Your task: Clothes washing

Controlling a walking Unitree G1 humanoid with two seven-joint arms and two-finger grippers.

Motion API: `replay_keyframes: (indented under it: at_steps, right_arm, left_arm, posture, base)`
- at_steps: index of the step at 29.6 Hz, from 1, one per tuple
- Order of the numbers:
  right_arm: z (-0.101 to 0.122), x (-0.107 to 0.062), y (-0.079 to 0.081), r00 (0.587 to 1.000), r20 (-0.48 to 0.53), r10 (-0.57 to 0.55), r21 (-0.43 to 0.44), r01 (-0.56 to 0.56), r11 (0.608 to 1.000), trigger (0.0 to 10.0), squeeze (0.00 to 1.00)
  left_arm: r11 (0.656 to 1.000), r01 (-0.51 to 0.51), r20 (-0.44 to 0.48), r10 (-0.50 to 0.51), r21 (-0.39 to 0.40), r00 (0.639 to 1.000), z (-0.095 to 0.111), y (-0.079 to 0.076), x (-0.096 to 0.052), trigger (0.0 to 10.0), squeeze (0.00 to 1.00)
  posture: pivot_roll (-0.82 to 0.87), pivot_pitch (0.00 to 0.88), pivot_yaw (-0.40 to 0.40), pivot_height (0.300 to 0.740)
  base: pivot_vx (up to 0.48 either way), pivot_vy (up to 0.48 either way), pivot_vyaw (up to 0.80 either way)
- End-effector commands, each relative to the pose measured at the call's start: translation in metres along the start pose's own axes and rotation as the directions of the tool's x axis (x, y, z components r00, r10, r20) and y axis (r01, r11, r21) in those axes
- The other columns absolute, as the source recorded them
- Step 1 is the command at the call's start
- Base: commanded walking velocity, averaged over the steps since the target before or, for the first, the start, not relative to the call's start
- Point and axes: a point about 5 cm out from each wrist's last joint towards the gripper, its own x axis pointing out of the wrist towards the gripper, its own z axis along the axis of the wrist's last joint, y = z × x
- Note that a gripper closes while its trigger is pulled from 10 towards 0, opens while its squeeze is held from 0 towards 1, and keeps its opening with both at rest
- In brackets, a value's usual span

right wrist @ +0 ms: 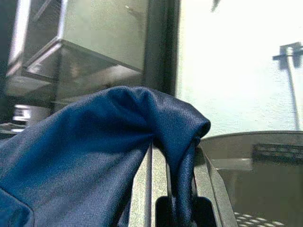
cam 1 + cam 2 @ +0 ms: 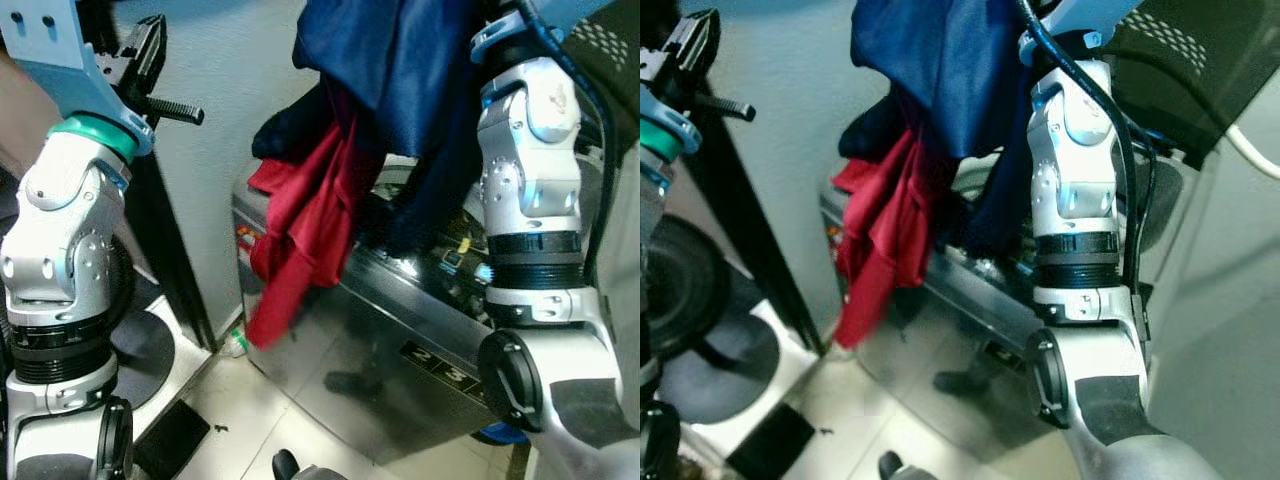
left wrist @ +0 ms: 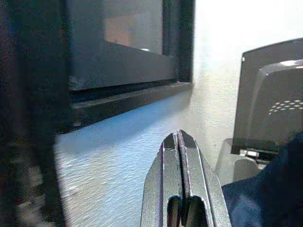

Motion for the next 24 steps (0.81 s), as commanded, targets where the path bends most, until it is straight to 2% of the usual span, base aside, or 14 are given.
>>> replay_keyframes:
  at_steps: [1,24]
  right_arm:
    - [0.0149,0.0062,-0.002,0.998,0.067,-0.014,-0.001,0.014,1.0,10.0,0.0]
    - [0.0102,0.0048,-0.0053,0.998,0.043,-0.036,0.009,0.035,0.999,10.0,0.0]
  left_arm:
    - [1.0,0.0,-0.003,0.0,0.009,1.0,-0.0008,-0.0004,-0.0012,10.0,0.0]
    - [1.0,0.0,-0.014,0.0,0.003,1.0,-0.0026,-0.0003,-0.0007,10.0,0.0]
  posture:
    - [0.14,0.017,-0.02,0.74]
    - [0.14,0.032,-0.014,0.74]
  base:
    - [0.0,0.0,-0.8]
    - [0.0,0.0,-0.8]
